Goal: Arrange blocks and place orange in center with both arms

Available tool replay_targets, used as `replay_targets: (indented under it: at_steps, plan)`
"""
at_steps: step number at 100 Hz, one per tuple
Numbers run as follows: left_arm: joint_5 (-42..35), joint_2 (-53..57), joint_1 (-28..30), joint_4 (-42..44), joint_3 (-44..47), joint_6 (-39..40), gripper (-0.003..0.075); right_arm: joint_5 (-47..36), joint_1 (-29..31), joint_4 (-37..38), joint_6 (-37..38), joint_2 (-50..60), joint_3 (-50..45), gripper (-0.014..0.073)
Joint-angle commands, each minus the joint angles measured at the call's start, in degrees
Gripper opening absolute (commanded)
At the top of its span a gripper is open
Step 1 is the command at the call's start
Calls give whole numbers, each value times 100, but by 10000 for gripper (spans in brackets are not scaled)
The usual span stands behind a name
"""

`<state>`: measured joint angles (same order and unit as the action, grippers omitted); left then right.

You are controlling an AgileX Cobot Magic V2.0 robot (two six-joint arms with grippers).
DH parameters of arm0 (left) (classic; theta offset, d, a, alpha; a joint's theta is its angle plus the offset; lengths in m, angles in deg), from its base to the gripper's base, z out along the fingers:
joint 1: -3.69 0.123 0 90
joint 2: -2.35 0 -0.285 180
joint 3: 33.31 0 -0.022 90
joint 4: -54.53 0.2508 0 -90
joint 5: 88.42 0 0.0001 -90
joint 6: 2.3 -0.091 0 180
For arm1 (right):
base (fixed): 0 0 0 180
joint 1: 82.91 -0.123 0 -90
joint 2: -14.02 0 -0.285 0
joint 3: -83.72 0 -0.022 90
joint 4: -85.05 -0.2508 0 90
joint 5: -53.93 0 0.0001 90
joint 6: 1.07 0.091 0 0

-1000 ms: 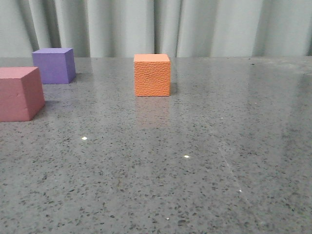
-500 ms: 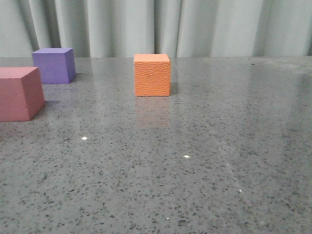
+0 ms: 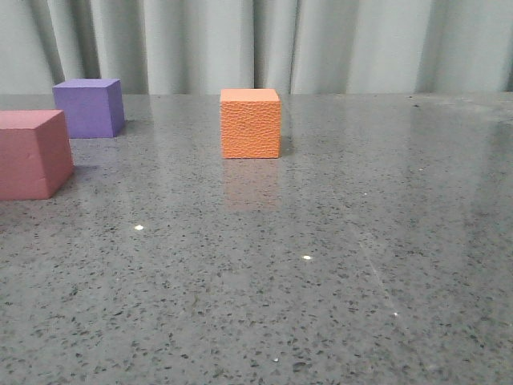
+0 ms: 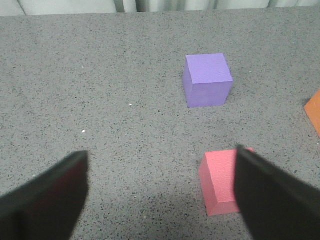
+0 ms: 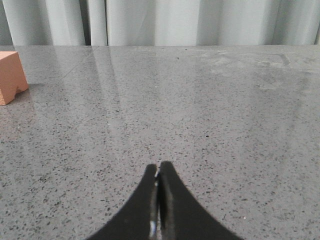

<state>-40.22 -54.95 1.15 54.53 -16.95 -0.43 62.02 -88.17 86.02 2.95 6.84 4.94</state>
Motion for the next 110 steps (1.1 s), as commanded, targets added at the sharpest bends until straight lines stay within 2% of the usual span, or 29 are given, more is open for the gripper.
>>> replay_targets:
  at_steps: [1, 7, 34, 48, 60, 69, 88, 96, 110]
  plan:
    - [-384, 39, 23, 0, -194, -35, 661, -469, 33, -20, -44, 141, 77, -67]
    - [-384, 39, 23, 0, -194, -35, 637, -469, 33, -20, -44, 141, 77, -67]
    - [-867, -58, -111, -900, -197, -35, 639, -469, 33, -20, -44, 141, 77, -67]
    - [-1201, -391, -659, -1188, -308, 72, 638, -469, 33, -20, -44, 141, 77, -67]
    - [-1487, -913, -1388, -1034, -547, 572, 638, -469, 33, -20, -44, 141, 77, -67]
    - [-1772, -1447, -2019, -472, -792, 1204, 638, -469, 33, -20, -44, 141, 77, -67]
    - [-1790, -2771, -3152, 1678, -1660, 3430, 638, -469, 33, -20, -44, 141, 77, -67]
    - [-1614, -3358, -3515, 2245, -2181, 3961, 637, -469, 33, -20, -44, 141, 77, -67]
    - [-1177, -4214, -3873, 2671, -3064, 4463, 638, -469, 33, -20, -44, 141, 77, -67]
